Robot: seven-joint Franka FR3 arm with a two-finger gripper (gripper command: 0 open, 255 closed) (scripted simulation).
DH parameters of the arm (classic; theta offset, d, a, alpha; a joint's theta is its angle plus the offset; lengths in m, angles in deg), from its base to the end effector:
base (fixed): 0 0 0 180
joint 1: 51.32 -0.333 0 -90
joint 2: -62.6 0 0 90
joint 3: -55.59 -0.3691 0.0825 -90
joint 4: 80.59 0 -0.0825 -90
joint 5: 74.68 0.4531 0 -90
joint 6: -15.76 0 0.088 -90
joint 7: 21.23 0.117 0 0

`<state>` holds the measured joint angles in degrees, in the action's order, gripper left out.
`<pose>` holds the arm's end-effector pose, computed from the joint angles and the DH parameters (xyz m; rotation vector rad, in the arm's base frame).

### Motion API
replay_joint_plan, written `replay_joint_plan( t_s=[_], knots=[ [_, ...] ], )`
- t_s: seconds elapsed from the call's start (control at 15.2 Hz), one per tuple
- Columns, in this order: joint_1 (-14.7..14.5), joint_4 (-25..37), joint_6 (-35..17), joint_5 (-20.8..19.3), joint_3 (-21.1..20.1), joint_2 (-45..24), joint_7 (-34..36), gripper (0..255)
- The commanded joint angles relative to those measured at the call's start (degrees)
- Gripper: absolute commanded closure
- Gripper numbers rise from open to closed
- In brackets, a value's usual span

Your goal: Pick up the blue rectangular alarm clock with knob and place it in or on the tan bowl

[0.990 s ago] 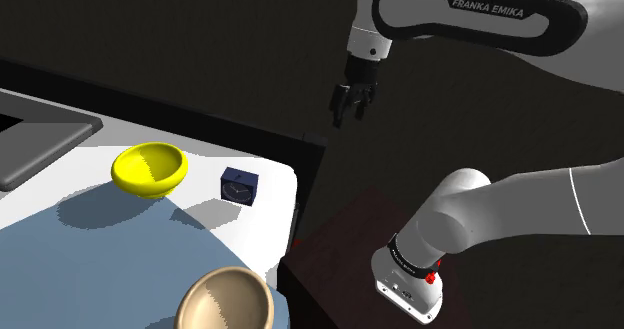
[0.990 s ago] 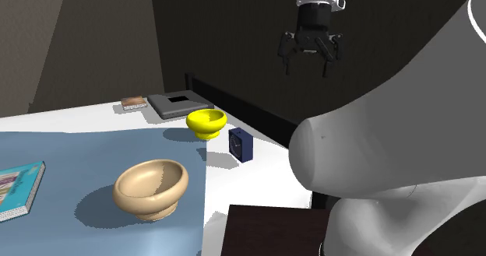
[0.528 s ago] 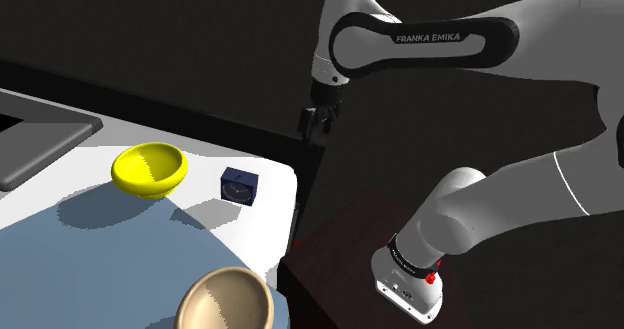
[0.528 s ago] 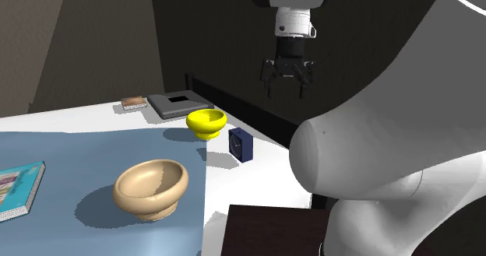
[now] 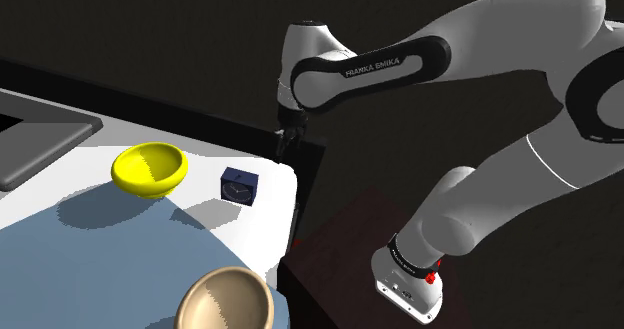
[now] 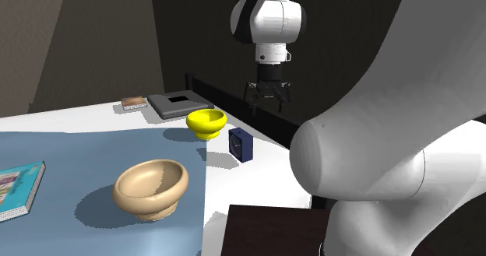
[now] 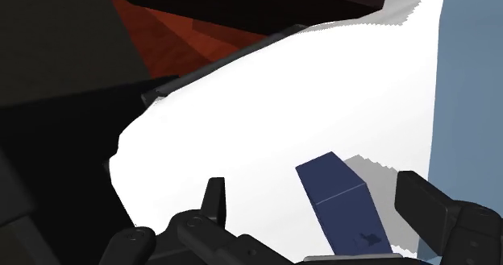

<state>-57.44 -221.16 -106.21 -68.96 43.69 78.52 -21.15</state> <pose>0.4556 0.1536 0.3969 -3.0977 -0.3874 0.0848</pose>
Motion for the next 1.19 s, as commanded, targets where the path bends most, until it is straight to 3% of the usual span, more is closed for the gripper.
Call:
replay_joint_plan(
  t_s=[0.0, 0.59, 1.12],
  knots=[
    [-0.6, 1.5, -3.6, -0.8, -1.3, -4.2, 0.3, 0],
    [-3.2, 8.9, -17.0, -9.2, -4.6, -22.9, 3.0, 0],
    [-3.7, 8.1, -22.4, -11.7, -3.8, -27.7, 4.7, 0]
  ],
)
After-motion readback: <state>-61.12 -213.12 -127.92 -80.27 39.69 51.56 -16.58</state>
